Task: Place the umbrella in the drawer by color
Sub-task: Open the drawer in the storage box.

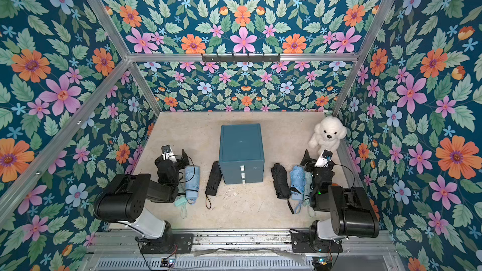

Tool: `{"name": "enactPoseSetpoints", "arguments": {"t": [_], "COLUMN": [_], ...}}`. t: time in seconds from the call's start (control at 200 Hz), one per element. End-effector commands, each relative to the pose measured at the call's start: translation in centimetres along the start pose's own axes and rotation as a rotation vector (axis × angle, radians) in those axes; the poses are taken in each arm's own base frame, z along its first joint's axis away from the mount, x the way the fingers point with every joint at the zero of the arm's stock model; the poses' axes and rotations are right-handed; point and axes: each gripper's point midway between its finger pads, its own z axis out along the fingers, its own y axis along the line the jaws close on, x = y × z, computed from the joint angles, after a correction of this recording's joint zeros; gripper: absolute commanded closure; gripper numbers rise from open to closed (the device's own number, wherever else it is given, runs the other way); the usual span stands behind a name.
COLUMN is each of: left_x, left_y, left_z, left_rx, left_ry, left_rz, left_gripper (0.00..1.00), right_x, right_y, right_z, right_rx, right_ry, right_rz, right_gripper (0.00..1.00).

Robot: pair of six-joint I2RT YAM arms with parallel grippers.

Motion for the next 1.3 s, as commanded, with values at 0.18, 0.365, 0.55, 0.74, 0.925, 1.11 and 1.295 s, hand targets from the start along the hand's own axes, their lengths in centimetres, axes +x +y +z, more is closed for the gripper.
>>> {"name": "enactPoseSetpoints", "arguments": {"t": [0.18,0.365,0.55,0.74,0.925,1.11,1.295], "left_x": [-0.4,-0.4,-0.5,-2.9,-12.7,-13.6,-13.4], "left_y": [0.1,0.0,0.0,0.2,3.1,-7.9,-16.9], "left_z": [0.0,0.1,0.1,0.7,-1.7,-6.4,-14.1], "left_rx": [-0.001,0.001,0.002,-0.075,-0.254,0.171,0.481], "left_ry": [-0.014,-0.012,-0.015,0.039,0.053,0.215,0.316], "left_rz": [-0.008,-0.009,-0.01,0.023,-0.408,-0.452,-0.425], "left_gripper": [0.0,0.01,0.01,0.01,0.02,0.05,0.01], "right_x": [-0.4,-0.4,-0.4,-3.4,-11.1,-11.2,-9.2], "right_y": [0.3,0.3,0.3,-0.4,2.3,6.2,14.6], "right_z": [0.1,0.1,0.1,1.7,0.8,-1.5,-8.7], "right_rx": [-0.013,-0.012,-0.012,0.179,0.225,0.154,0.054], "right_ry": [-0.014,-0.014,-0.015,0.022,0.123,0.357,0.521], "right_rz": [-0.004,-0.004,-0.005,-0.023,0.399,0.468,0.316], "right_gripper": [0.01,0.01,0.01,0.01,0.01,0.01,0.22]}}
